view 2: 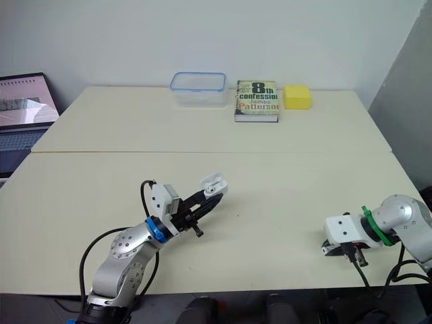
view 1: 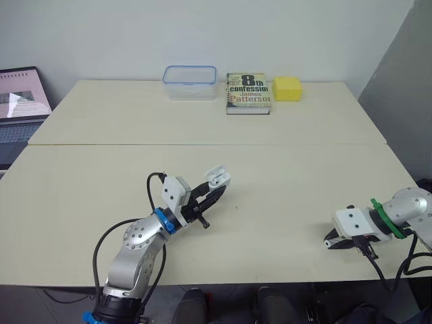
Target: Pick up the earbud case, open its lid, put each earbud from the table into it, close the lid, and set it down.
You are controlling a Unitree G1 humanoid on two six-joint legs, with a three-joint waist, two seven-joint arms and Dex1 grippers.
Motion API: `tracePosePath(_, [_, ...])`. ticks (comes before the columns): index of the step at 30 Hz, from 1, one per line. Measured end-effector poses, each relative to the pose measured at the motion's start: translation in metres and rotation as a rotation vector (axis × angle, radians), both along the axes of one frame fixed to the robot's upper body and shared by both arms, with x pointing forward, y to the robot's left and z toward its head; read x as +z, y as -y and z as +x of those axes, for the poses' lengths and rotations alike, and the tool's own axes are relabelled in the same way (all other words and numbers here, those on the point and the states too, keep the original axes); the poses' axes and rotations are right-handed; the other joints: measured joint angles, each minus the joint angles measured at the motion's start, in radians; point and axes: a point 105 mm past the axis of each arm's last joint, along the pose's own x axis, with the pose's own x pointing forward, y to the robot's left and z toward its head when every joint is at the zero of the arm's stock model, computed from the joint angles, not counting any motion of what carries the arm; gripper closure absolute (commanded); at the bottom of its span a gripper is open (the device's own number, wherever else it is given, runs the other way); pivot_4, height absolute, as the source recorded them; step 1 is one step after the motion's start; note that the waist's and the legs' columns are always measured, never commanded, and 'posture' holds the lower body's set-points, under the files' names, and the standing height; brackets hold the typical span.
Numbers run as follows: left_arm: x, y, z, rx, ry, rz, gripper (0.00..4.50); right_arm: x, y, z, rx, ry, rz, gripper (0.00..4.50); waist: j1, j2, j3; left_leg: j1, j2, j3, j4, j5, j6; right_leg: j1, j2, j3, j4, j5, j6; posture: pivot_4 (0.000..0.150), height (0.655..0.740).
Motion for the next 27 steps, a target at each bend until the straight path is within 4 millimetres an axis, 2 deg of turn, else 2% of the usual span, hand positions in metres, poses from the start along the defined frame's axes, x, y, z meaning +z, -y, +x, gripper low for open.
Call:
tracePosePath(1, [0.000, 0.000, 0.000, 0.000, 0.000, 0.001, 3.70, 0.000, -0.001, 0.001, -0.006, 0.003, 0.008, 3.17, 0.000, -0.001, 0.000, 0.000, 0.000, 0.000, 0.000, 0.000, 0.000, 0.000, 0.000, 0.001, 0.000, 0.000, 0.000, 0.150, 0.7400])
tracePosePath(5, [-0.001, -0.001, -0.001, 0.001, -0.003, 0.003, 3.70, 0.001, -0.003, 0.008, -0.021, 0.046, 0.021, 1.83, -0.002, -0.001, -0.001, 0.002, 0.000, 0.001, 0.000, 0.000, 0.000, 0.001, 0.000, 0.002, 0.001, 0.000, 0.000, 0.150, 0.7400])
tracePosePath(10, [-0.003, -0.001, -0.002, 0.001, -0.012, 0.005, 3.70, 0.006, -0.007, 0.005, 0.012, 0.070, 0.025, 1.79, -0.001, -0.001, 0.000, 0.001, 0.000, 0.002, -0.001, 0.000, 0.000, -0.001, 0.000, 0.003, 0.000, 0.000, 0.000, 0.150, 0.7400])
tracePosePath(15, [-0.005, -0.001, -0.003, 0.000, -0.026, 0.006, 3.70, 0.034, -0.011, -0.005, 0.028, 0.111, -0.012, 1.79, 0.001, 0.001, 0.001, 0.000, 0.000, 0.002, -0.001, 0.000, 0.000, -0.002, 0.000, 0.003, 0.001, 0.000, 0.000, 0.150, 0.7400])
tracePosePath(17, [-0.005, -0.001, -0.003, 0.000, -0.029, 0.006, 3.70, 0.038, -0.012, -0.007, 0.022, 0.138, -0.059, 1.79, 0.001, 0.001, 0.001, 0.000, 0.000, 0.002, -0.001, 0.000, 0.000, -0.002, 0.000, 0.004, 0.001, 0.000, 0.000, 0.150, 0.7400])
tracePosePath(23, [-0.003, 0.004, -0.005, -0.012, -0.023, -0.001, 3.70, 0.033, -0.018, -0.010, 0.016, 0.173, -0.157, 1.79, 0.001, 0.001, 0.001, 0.000, 0.000, 0.003, -0.001, 0.000, 0.000, -0.002, 0.000, 0.004, 0.000, 0.000, 0.000, 0.150, 0.7400])
tracePosePath(27, [-0.004, 0.005, -0.005, -0.014, -0.027, -0.001, 3.70, 0.023, -0.013, -0.010, 0.015, 0.161, -0.217, 1.79, 0.000, 0.001, 0.001, 0.000, 0.000, 0.003, -0.001, 0.000, 0.000, -0.003, 0.000, 0.004, 0.000, 0.000, 0.000, 0.150, 0.7400])
